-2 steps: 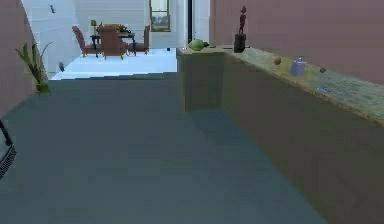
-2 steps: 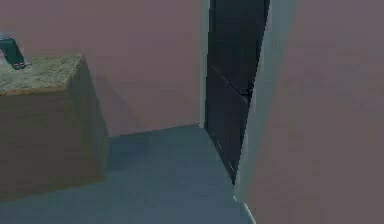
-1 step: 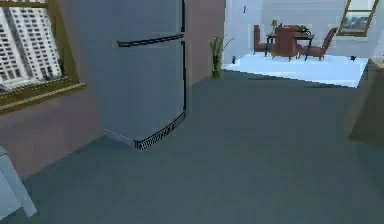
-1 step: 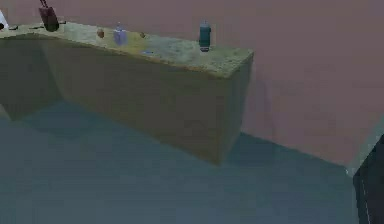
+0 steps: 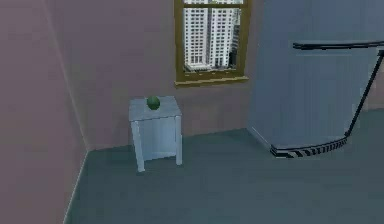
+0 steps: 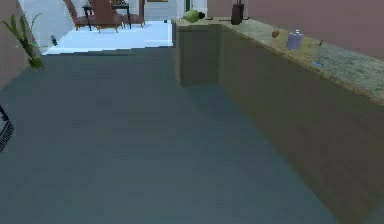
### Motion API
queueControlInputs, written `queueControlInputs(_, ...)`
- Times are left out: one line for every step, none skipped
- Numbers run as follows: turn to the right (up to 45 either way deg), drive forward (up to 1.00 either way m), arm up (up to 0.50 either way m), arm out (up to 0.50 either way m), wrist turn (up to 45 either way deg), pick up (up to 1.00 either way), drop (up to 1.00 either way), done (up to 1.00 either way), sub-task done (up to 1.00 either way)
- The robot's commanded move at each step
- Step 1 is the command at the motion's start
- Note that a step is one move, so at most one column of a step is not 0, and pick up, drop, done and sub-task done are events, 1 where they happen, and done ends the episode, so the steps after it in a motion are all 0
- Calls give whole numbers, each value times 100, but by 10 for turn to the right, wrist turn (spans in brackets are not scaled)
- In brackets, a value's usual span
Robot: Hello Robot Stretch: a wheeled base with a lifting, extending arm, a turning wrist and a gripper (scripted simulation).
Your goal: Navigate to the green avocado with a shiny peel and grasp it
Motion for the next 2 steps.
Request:
queueControlInputs(-120,0,0,0,0,0,0,0,0)
queueControlInputs(0,90,0,0,0,0,0,0,0)
